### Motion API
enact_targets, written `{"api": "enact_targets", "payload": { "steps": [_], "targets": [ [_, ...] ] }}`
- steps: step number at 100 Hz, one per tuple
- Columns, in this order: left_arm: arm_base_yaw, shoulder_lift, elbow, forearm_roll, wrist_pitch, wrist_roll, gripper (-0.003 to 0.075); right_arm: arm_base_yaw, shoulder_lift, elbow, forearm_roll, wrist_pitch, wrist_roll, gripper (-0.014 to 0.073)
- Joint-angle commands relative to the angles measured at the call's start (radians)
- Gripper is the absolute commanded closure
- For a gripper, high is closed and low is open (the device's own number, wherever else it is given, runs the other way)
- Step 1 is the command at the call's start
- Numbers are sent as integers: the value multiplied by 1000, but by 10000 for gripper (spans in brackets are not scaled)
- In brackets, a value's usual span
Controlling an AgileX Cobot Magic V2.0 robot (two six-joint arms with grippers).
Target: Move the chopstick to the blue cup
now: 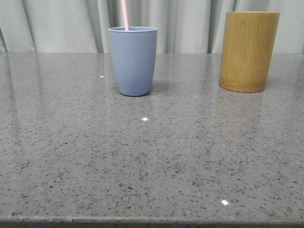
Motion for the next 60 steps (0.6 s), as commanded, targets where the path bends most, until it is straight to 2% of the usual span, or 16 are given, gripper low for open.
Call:
{"api": "enact_targets", "payload": {
  "steps": [1,7,18,37,60],
  "targets": [
    [5,-47,69,-24,-251,27,739,-5,1,-21,-19,-66,-7,661],
    [14,-92,144,-36,-328,50,739,-5,1,-21,-19,-66,-7,661],
    [53,-169,254,-37,-377,52,739,-5,1,-21,-19,-66,-7,661],
    [141,-325,399,-53,-387,52,739,-5,1,-21,-19,-66,-7,661],
    [202,-493,497,-53,-387,52,739,-5,1,-21,-19,-66,-7,661]
  ]
}}
